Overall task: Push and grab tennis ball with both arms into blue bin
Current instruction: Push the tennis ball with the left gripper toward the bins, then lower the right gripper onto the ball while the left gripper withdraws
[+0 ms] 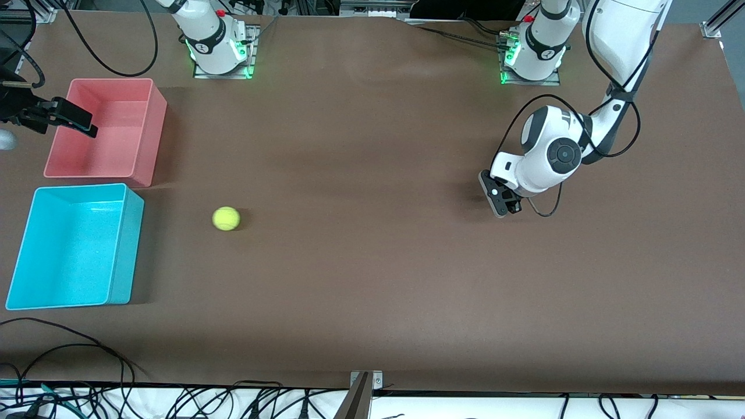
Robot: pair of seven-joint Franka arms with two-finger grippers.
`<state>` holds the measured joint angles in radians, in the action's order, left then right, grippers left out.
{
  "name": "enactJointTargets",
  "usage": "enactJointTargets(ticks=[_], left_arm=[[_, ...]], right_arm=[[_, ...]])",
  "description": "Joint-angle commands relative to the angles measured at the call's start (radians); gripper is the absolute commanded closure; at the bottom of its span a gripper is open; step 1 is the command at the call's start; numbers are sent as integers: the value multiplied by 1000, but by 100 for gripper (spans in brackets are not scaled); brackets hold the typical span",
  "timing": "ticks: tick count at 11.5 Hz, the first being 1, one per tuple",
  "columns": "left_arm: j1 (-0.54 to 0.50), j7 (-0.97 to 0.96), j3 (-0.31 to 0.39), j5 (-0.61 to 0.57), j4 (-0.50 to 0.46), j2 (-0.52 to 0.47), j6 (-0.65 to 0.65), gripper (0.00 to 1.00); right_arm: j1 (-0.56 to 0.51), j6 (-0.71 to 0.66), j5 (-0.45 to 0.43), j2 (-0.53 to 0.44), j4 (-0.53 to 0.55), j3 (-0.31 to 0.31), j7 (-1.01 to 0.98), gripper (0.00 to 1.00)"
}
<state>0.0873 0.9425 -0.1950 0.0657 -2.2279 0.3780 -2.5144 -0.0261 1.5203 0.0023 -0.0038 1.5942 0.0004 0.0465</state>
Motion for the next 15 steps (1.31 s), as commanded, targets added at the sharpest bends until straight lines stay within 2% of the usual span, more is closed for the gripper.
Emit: enactJointTargets(ticks=[1,3,5,7,8,10,13,15], left_arm=[[-1,22,3,2,-1,-2,3,100],[-4,22,3,2,-1,-2,3,100],[-15,22,3,2,-1,-13,3,93],[-26,22,3,2,1,-22,3,92],[-30,22,3,2,1,-22,3,88],[-35,19,3,2,-1,-37,8,0],[-62,10,35,3,-19,-158,54,0],[-73,2,90,8,-9,-233,52,0]], right_arm=[[2,-8,7,13,-25,1,4,0],[5,-9,-10,13,-25,4,7,0],[25,-12,-60,11,-25,15,9,0],[17,-20,-50,16,-22,10,13,0],[17,-14,-48,28,-25,9,13,0],[5,-44,-39,89,-22,-3,9,0],[-6,-29,-5,189,13,-7,13,0],[-6,88,-4,209,100,-7,13,0]])
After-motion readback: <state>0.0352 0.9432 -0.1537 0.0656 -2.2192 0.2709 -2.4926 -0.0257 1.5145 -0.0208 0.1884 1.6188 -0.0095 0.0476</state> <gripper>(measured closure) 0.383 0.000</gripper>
